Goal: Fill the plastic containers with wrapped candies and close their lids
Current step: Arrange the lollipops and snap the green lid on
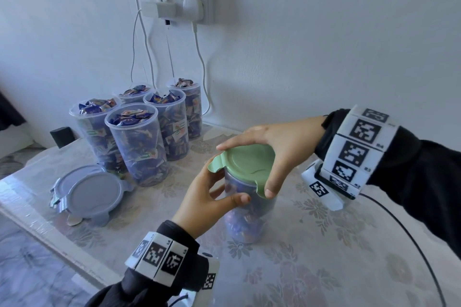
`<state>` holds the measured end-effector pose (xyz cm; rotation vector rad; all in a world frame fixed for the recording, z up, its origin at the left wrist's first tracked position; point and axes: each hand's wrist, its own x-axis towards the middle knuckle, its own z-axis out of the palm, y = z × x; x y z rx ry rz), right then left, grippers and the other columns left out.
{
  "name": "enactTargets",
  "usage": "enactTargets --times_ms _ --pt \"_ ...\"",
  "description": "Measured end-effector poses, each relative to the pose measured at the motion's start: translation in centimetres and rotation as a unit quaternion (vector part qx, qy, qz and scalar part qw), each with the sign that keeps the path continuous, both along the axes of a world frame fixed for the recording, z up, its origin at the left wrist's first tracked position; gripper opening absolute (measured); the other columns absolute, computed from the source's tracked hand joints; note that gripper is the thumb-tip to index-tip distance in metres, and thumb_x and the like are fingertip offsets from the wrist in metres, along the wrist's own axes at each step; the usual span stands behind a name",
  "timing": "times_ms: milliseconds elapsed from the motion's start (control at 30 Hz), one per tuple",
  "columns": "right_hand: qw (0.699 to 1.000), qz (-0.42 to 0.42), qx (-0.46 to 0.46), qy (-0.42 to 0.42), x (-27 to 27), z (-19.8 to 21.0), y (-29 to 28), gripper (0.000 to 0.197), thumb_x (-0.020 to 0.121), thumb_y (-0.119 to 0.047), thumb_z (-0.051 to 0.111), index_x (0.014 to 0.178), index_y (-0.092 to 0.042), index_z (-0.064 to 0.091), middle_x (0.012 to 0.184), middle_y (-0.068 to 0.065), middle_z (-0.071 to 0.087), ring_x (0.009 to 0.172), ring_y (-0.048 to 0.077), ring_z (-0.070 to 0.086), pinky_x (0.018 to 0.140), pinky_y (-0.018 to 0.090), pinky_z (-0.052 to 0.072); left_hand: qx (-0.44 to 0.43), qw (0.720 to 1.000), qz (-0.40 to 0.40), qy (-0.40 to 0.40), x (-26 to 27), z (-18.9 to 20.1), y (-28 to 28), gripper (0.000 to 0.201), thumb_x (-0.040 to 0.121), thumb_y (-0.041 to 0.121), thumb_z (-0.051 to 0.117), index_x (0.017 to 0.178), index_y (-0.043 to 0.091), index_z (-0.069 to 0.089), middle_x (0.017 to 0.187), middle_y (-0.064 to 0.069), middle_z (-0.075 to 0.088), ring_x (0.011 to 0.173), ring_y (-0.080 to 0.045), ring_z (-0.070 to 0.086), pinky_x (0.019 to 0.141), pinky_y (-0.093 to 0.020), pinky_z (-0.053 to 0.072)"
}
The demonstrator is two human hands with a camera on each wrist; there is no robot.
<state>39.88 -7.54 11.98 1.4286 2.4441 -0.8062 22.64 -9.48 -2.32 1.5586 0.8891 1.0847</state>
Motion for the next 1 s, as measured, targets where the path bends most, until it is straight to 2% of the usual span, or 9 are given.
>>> enactTargets --times_ms 100,333,467,600,667,767,867,933,1000 --pt "1.000 0.006 0.011 0.005 -0.2 0.0 0.1 0.092 0.061 -0.028 0.087 0.131 -0.058 0.035 0.118 -0.029 0.039 0.123 0.004 0.038 0.104 0.030 0.039 -0.002 1.000 0.002 -0.010 0.0 -0.2 -0.1 0.078 0.051 0.042 0.080 0.121 0.032 0.047 0.121 0.012 0.061 0.116 0.000 0.054 0.087 -0.015 0.048" --pt "0.997 0.022 0.065 -0.034 -0.2 -0.2 -0.5 0.091 0.067 -0.028 0.080 0.134 -0.060 0.027 0.125 -0.019 0.037 0.110 0.003 0.041 0.084 0.017 0.041 0.000 1.000 0.005 -0.030 0.2 -0.4 -0.2 0.073 0.053 0.038 0.078 0.120 0.032 0.048 0.118 0.018 0.062 0.116 -0.001 0.054 0.090 -0.015 0.046" --pt "0.991 0.005 0.121 -0.049 -0.2 -0.3 -1.2 0.085 0.066 -0.048 0.077 0.133 -0.059 0.026 0.112 -0.012 0.051 0.099 0.008 0.051 0.083 0.025 0.047 0.002 1.000 -0.002 -0.006 0.1 -0.5 -0.5 0.078 0.059 0.044 0.074 0.129 0.029 0.043 0.126 0.018 0.058 0.123 0.001 0.048 0.103 -0.026 0.042" --pt "0.946 -0.047 0.282 -0.153 -0.7 -0.6 -2.9 0.077 0.064 -0.086 0.046 0.123 -0.035 0.044 0.065 -0.011 0.043 0.055 0.004 0.042 0.056 0.026 0.036 0.003 0.999 0.001 0.039 1.0 -0.7 -1.6 0.100 0.052 0.056 0.074 0.136 0.042 0.021 0.137 0.027 0.037 0.126 0.014 0.035 0.098 -0.014 0.032" --pt "0.920 -0.064 0.333 -0.198 -0.9 -1.1 -3.3 0.074 0.069 -0.088 0.027 0.098 -0.023 0.045 0.061 -0.007 0.038 0.052 0.008 0.033 0.050 0.027 0.026 0.024 0.998 0.029 0.048 1.9 -0.7 -2.1 0.102 0.048 0.058 0.076 0.131 0.046 0.018 0.135 0.028 0.033 0.123 0.017 0.033 0.092 -0.006 0.033" --pt "0.909 -0.094 0.338 -0.227 -0.6 -1.1 -3.3 0.071 0.079 -0.079 0.015 0.088 -0.018 0.049 0.062 -0.004 0.039 0.054 0.015 0.036 0.049 0.028 0.023 0.054 0.996 0.058 0.035 3.3 -0.7 -2.2 0.091 0.047 0.050 0.084 0.118 0.048 0.028 0.124 0.031 0.039 0.117 0.018 0.036 0.089 -0.007 0.037" --pt "0.903 -0.115 0.338 -0.239 0.2 -0.4 -3.2 0.077 0.081 -0.076 0.012 0.101 -0.022 0.062 0.072 -0.001 0.053 0.070 0.021 0.050 0.057 0.030 0.028 0.047 0.997 0.055 0.008 3.8 -0.4 -1.6 0.080 0.055 0.024 0.088 0.114 0.042 0.036 0.119 0.024 0.048 0.112 0.014 0.044 0.085 -0.012 0.042" --pt "0.922 -0.120 0.291 -0.226 1.0 -0.1 -2.8 0.074 0.082 -0.076 0.015 0.131 -0.033 0.048 0.113 0.005 0.059 0.100 0.026 0.056 0.074 0.032 0.038 0.044 0.998 0.038 0.000 3.7 -0.3 -1.2 0.076 0.057 0.025 0.083 0.116 0.039 0.039 0.116 0.026 0.052 0.110 0.012 0.048 0.083 -0.008 0.044" --pt "0.966 -0.102 0.169 -0.169 1.6 0.5 -2.1 0.069 0.083 -0.072 0.034 0.145 -0.050 0.012 0.156 0.004 0.020 0.136 0.025 0.034 0.104 0.038 0.033 0.035 0.999 0.023 -0.001 3.3 -0.2 -0.9 0.077 0.054 0.031 0.081 0.119 0.039 0.039 0.113 0.028 0.054 0.111 0.009 0.050 0.085 -0.010 0.045"
